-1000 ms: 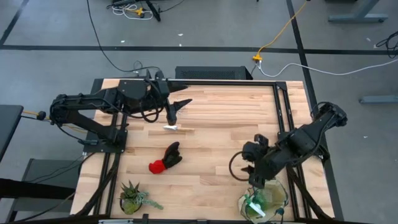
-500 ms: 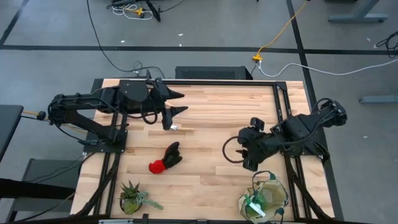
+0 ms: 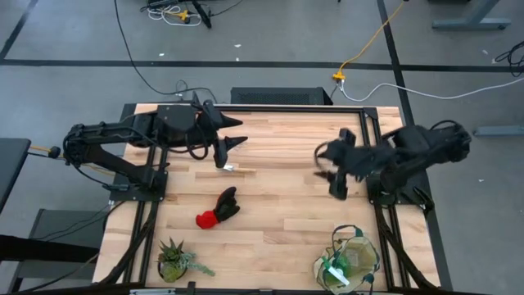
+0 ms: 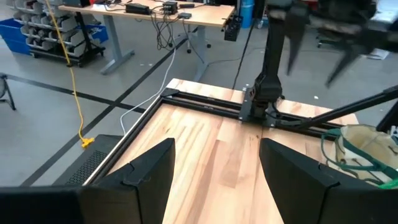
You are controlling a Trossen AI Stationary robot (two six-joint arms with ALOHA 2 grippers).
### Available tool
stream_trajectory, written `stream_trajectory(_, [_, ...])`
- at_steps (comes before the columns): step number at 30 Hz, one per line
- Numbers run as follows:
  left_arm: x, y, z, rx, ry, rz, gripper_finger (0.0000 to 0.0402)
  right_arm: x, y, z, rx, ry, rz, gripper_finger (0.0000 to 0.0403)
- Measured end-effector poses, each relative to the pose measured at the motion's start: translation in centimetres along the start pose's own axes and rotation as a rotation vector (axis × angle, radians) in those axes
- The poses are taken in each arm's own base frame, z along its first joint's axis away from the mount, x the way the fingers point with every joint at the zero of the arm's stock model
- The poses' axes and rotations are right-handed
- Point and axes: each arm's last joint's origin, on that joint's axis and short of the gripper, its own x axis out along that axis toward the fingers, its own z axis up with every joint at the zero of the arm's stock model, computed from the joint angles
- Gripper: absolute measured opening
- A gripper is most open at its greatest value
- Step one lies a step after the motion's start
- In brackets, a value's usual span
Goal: Pick & Place Garden tools in Gardening bag
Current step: Put the brown hand rake into the gardening bag
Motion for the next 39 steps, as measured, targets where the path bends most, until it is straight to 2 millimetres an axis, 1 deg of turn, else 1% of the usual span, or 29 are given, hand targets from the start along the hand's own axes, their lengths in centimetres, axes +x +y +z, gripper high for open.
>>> stream_trajectory(2, [0.1, 0.2, 0.0, -0.002, 0.003, -0.014, 0.0241, -0.6, -0.9, 0.2, 0.001, -0.024, -0.009, 0.0241])
stream_trajectory(7, [0.1, 0.3, 0.0, -0.004, 0.004, -0.019, 0.0241, -1.2, -2.8, 0.4, -0.018, -0.048, -0.044, 0.024])
stream_trajectory(12, [0.1, 0.3, 0.0, 0.009, 0.009, -0.019, 0.0241, -1.4, -4.1, 0.6, -0.041, -0.048, -0.05, 0.024])
stream_trajectory(15, [0.1, 0.3, 0.0, 0.023, 0.009, -0.018, 0.0241, -1.0, -4.7, 0.7, -0.057, -0.04, -0.051, 0.024])
stream_trajectory(21, [0.1, 0.3, 0.0, 0.023, 0.009, -0.016, 0.0241, 0.7, -5.2, 0.6, -0.076, -0.024, -0.03, 0.0235])
stream_trajectory(30, [0.1, 0.4, 0.0, 0.025, 0.008, -0.006, 0.0241, 2.7, -6.0, -0.7, -0.068, -0.063, -0.012, 0.0224])
stream_trajectory(35, [0.1, 0.4, 0.0, 0.026, 0.007, 0.0, 0.0241, 3.0, -7.1, -1.7, -0.029, -0.11, -0.003, 0.0224])
stream_trajectory(39, [0.1, 0.4, 0.0, 0.026, 0.007, 0.001, 0.0241, 2.1, -8.0, -2.2, 0.001, -0.15, -0.024, 0.0224])
